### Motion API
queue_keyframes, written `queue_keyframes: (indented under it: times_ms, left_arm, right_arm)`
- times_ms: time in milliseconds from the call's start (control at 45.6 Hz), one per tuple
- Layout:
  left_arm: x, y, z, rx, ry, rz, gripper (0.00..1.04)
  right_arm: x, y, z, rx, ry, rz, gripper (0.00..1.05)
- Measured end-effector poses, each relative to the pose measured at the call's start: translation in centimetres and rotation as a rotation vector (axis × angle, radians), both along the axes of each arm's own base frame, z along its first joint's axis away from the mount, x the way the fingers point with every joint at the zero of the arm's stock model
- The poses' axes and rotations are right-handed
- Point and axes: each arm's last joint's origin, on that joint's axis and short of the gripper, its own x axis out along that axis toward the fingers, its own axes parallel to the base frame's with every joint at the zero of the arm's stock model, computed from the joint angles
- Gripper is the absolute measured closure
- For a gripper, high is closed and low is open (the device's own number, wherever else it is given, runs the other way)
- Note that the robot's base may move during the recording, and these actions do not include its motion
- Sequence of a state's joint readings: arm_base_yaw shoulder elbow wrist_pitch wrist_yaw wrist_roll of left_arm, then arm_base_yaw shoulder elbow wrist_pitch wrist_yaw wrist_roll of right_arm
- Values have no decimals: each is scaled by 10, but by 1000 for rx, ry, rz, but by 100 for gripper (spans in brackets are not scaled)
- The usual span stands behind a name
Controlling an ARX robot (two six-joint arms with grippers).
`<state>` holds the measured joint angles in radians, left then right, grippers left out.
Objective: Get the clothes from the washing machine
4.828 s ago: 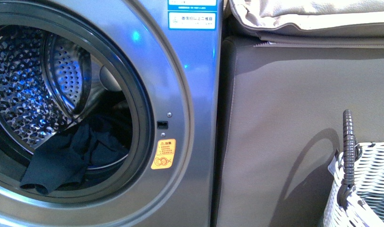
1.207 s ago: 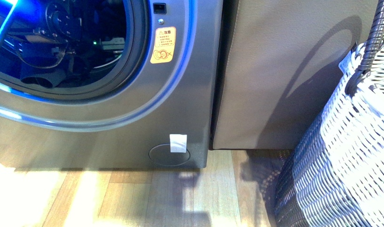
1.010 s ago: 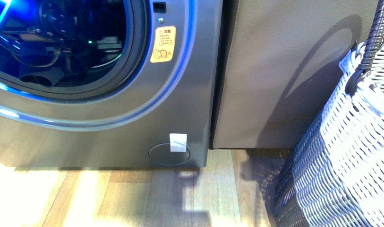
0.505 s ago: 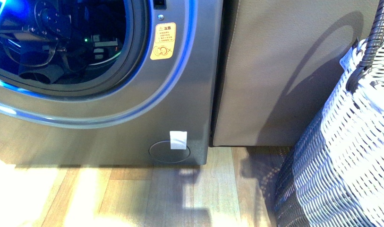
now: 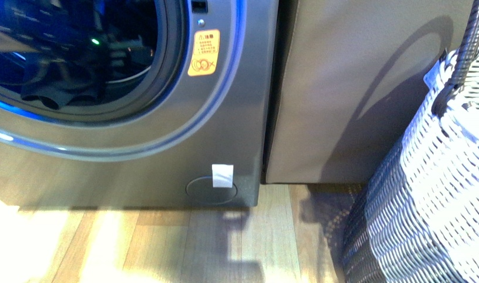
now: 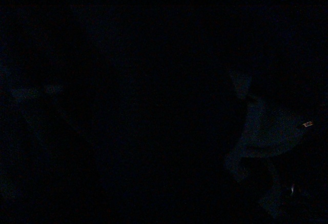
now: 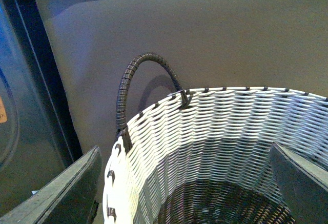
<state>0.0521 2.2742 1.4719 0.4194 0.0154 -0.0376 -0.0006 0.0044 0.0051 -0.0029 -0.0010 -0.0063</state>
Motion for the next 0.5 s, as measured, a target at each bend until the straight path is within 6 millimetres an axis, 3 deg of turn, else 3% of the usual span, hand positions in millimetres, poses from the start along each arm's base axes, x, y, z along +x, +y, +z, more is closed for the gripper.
queue_keyframes:
  times_ms: [351, 505]
  left_arm:
    - [-51, 3, 22, 19, -48, -70, 99]
    - [-84, 6, 50, 24, -120, -121, 99]
  right_arm:
    - [0, 0, 0, 0, 0, 0, 8]
    - [0, 0, 0, 0, 0, 0, 8]
